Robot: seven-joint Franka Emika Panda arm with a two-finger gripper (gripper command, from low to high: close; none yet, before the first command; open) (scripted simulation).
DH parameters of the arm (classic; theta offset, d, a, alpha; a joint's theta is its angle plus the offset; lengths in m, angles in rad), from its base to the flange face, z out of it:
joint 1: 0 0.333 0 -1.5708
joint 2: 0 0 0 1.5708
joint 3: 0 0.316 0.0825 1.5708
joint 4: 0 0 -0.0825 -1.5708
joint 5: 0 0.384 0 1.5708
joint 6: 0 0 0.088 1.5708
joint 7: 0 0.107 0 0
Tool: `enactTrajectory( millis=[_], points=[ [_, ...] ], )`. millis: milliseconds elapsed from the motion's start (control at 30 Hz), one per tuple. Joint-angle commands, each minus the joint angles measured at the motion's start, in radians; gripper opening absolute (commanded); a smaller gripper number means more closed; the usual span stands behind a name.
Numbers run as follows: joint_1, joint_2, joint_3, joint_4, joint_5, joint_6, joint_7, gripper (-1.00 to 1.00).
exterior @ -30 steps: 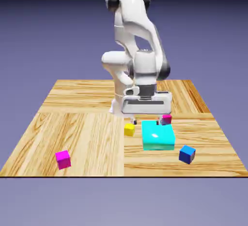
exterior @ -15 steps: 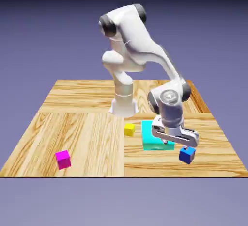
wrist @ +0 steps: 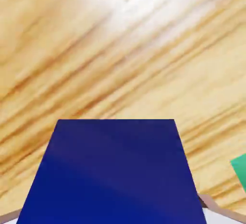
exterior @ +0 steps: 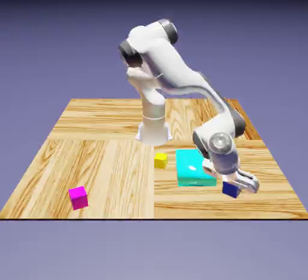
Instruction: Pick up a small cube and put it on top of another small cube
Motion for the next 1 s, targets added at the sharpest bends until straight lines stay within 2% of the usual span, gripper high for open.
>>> enactTrajectory(
  millis=[0, 700, 867, 900, 967],
  points=[
    [0.022, -0.036, -0.013, -0.017, 0.005, -0.023, -0.042, -1.0],
    [0.491, -0.795, -0.289, -0.38, 0.138, -0.493, -0.955, -1.0],
    [0.502, -0.722, -0.276, -0.507, 0.132, -0.298, -0.943, -1.0],
    [0.502, -0.722, -0.276, -0.507, 0.132, -0.298, -0.943, 1.0],
    [0.5, -0.739, -0.279, -0.479, 0.134, -0.342, -0.946, 1.0]
  ],
)
